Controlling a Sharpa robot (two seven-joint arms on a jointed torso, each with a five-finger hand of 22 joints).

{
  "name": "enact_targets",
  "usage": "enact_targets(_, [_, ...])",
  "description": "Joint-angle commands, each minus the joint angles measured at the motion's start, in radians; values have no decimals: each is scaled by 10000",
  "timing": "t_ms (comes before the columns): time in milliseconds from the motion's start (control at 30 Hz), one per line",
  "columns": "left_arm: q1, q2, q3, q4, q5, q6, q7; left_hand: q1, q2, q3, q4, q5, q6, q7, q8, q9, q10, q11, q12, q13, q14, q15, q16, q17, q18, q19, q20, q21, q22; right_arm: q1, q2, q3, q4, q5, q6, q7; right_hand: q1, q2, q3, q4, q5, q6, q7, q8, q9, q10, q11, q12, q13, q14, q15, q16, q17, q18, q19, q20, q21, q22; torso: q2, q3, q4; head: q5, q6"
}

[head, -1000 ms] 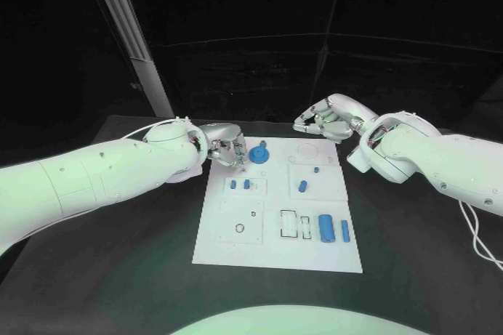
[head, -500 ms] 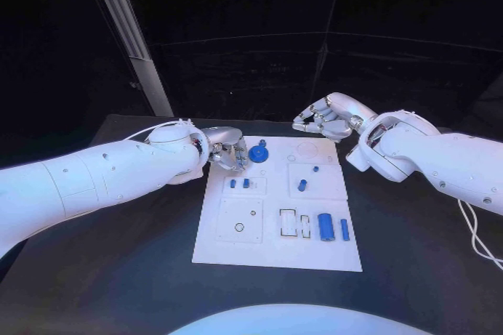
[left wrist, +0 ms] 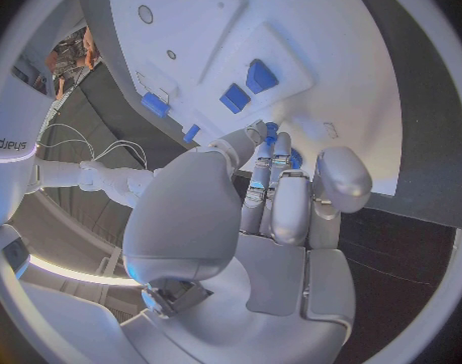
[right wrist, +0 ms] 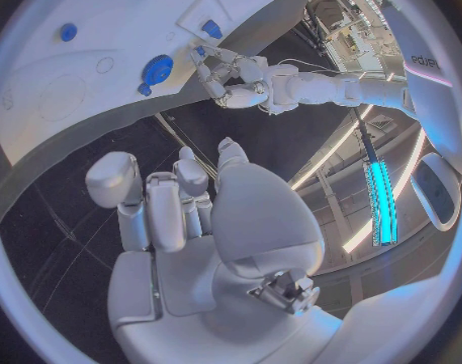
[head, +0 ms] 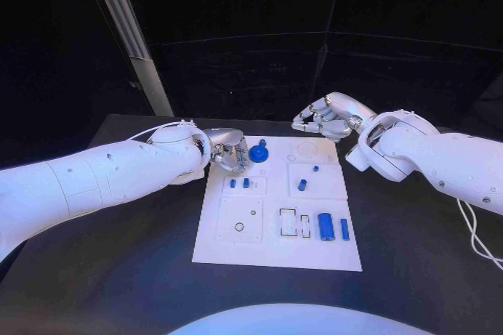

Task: Assemble the parts on the task board

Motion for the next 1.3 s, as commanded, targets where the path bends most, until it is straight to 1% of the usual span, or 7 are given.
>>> enact_targets(33, [-11, 59, -23, -59, 22, 82, 3, -43, 79, 23, 49, 1, 71, -14, -48, -11, 34, 44, -55, 5, 85, -60, -28, -14, -101, 18, 28, -31, -16, 19, 17, 6, 6, -11, 4, 91, 61, 11, -66, 14, 26, -49, -34, 58, -3, -28, -5, 27, -1, 452, -68, -27, 13, 71, -42, -28, -49, -11, 3, -2, -2, -27, -32])
enact_targets(433, [-31, 230, -47, -325, 21, 286, -76, -58, 14, 9, 17, -5, 24, -7, -121, -31, -2, 60, -151, 1, 53, -48, -62, -94, -89, -21, 34, -92, -59, 20, 31, 6, 6, -11, 20, 84, 61, 11, -66, 14, 26, -49, -34, 58, -3, -28, -5, 27, -1, 452, -68, -27, 13, 71, -42, -28, -49, -11, 7, -1, 0, -37, -49])
enact_targets(833, [-38, 257, -53, -326, 22, 453, -94, -77, -26, -24, 6, -14, 43, -14, -130, -29, 25, 56, -167, 9, 42, -47, -74, -123, -88, -32, 38, -101, -59, 20, 37, 6, 5, -11, 48, 77, 80, 31, -71, 13, 37, -50, -35, 64, -4, -16, -6, 43, 13, 450, -69, -35, 5, 72, -44, -29, -55, -19, -7, -6, 12, -53, -82])
enact_targets(1000, [-38, 244, -57, -301, 22, 508, -77, -162, -119, -118, 16, -21, 33, -16, -179, -39, 22, 63, -237, 9, 22, -39, -90, -172, -83, -55, 45, -127, -67, 20, 41, 6, -1, -11, 55, 78, 80, 31, -71, 13, 37, -50, -35, 64, -4, -16, -6, 43, 13, 450, -69, -35, 5, 72, -44, -29, -55, -19, -7, -6, 22, -48, -80])
enact_targets(1067, [-38, 246, -58, -294, 22, 497, -59, -238, -180, -182, 43, -20, -54, 7, -253, -64, -54, 92, -318, -5, 14, -18, -92, -188, -82, -70, 55, -149, -79, 20, 45, 6, -3, -11, 57, 78, 80, 31, -71, 13, 37, -50, -35, 64, -4, -16, -6, 43, 13, 450, -69, -35, 5, 72, -44, -29, -55, -19, -6, -5, 19, -46, -80])
enact_targets(1200, [-38, 265, -60, -286, 22, 387, -4, -364, -304, -314, 94, -15, -462, 67, -549, -156, -401, 182, -558, -37, -11, 52, -104, -253, -79, -100, 103, -197, -98, 20, 54, 6, -9, -11, 62, 80, 80, 31, -71, 13, 37, -50, -35, 64, -4, -16, -6, 43, 13, 450, -69, -35, 5, 72, -44, -29, -55, -19, -2, -4, 7, -29, -70])
enact_targets(1300, [-38, 278, -61, -289, 23, 339, 17, -391, -338, -376, 109, -16, -544, 96, -635, -158, -628, 247, -680, -40, -32, 97, -124, -320, -75, -123, 142, -243, -128, 20, 53, 6, -11, -11, 62, 78, 80, 31, -71, 13, 37, -50, -35, 64, -4, -16, -6, 43, 13, 450, -69, -35, 5, 72, -44, -29, -55, -19, 0, 1, 0, -25, -74])
